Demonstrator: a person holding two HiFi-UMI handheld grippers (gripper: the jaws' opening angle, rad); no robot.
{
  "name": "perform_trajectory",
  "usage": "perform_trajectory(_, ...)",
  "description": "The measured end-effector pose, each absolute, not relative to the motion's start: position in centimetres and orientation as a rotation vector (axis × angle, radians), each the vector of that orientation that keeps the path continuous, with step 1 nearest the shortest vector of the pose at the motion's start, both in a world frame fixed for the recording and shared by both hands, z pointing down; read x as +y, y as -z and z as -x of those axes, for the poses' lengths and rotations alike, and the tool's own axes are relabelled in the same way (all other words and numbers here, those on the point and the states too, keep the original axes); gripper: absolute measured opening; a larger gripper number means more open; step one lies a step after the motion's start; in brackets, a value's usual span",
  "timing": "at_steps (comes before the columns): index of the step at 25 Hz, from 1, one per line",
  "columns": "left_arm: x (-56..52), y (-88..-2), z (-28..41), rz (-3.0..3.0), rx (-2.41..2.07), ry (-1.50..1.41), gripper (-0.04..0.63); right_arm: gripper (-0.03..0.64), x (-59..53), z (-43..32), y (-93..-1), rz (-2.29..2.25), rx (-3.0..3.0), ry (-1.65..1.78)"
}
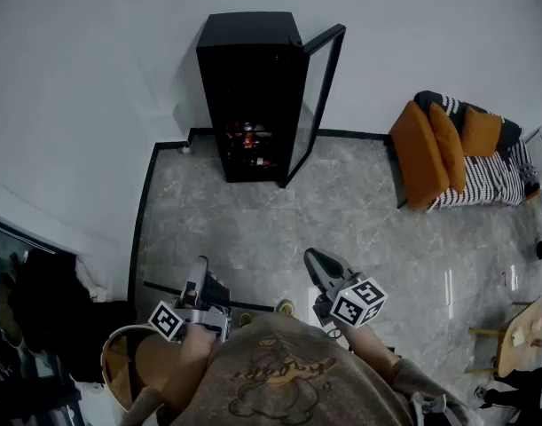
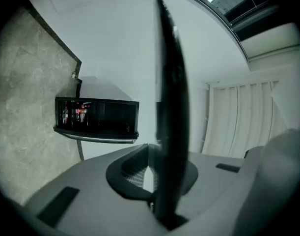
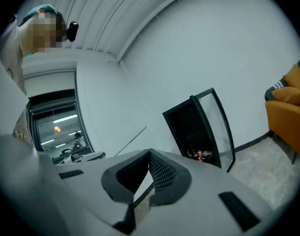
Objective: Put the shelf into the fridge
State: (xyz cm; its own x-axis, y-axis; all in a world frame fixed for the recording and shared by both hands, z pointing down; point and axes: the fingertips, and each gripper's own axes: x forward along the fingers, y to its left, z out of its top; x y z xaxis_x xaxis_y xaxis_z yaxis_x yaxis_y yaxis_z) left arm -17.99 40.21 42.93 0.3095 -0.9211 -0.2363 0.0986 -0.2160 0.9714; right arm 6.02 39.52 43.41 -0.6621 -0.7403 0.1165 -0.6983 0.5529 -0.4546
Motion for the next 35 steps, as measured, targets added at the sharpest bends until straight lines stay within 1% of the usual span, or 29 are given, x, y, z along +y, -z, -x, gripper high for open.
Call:
perform_trajectory(11,40.2,-42.9,15.7,-1.470,-0.819,1.182,0.017,0.021,39.8,-7.7,-42.6,1.200,2.695,0.663)
perform_trajectory(20,41.2,-43.2,12.7,-1.459,-0.866,1.240,0.017,0.022,40.6,-10.5,-41.8,0.995,2.737,0.655)
perform_trajectory(29,39.3,-42.8,11.5,-1.471,-0.835,1.279,0.017,0.022,38.2,-11.6,-42.9,1.010,2.720,0.666)
perform_trajectory(35,36.1,-43.6,11.8,-1.476,-0.824,1.266,0.017,0.023,35.1,-11.1,-43.7,1.018,2.712,0.686)
